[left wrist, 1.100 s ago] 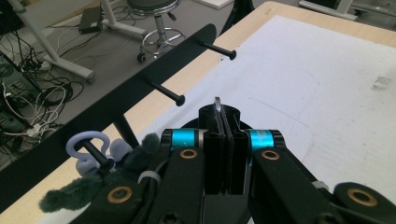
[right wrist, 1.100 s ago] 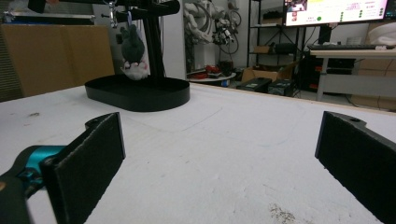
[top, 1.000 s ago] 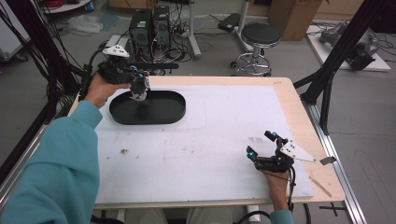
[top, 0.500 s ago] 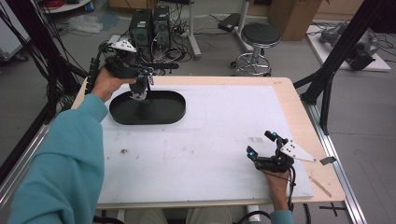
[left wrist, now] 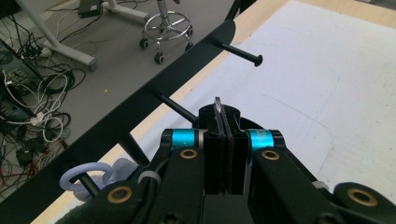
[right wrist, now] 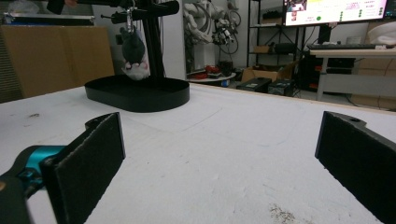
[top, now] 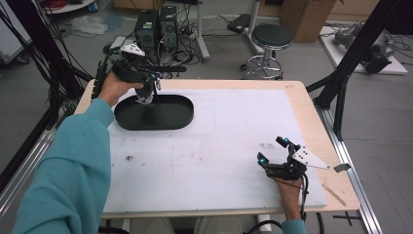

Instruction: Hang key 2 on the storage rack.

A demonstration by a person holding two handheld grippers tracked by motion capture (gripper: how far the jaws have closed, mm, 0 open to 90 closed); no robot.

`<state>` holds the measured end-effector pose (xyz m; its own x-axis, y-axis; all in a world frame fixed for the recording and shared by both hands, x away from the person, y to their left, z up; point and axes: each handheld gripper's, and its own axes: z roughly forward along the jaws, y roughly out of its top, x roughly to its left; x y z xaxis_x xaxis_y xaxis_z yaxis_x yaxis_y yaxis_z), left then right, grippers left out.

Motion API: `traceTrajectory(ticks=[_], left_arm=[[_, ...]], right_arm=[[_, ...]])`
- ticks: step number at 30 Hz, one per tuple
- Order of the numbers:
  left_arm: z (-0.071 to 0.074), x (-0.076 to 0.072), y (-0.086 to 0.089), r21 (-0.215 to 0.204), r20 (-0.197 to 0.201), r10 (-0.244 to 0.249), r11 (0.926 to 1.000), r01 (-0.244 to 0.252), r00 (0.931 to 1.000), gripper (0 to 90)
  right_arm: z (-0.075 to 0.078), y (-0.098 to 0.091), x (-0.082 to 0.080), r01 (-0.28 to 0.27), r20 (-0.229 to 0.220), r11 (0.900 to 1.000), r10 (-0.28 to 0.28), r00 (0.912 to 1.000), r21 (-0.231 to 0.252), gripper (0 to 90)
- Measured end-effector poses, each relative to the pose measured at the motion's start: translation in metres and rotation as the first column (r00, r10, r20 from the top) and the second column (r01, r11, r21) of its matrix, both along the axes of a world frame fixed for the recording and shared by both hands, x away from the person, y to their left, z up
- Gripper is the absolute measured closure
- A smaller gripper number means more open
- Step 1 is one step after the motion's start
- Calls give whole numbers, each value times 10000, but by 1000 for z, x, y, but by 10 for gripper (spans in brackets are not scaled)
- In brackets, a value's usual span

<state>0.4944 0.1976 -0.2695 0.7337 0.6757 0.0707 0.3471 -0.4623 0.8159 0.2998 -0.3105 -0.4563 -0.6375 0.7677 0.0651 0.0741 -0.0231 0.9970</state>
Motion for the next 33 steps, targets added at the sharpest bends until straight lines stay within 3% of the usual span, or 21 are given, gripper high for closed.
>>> traceTrajectory(ticks=[15,33], left_arm=[[-4,5,1,150,-10,134,9998,-133,9999,882],[-8,12,3,-47,139,416,9991,-416,9990,882]], right_arm=[[0,0,0,-22,-7,10000,22,10000,5,7],[0,0,0,-22,-6,10000,22,10000,2,7]])
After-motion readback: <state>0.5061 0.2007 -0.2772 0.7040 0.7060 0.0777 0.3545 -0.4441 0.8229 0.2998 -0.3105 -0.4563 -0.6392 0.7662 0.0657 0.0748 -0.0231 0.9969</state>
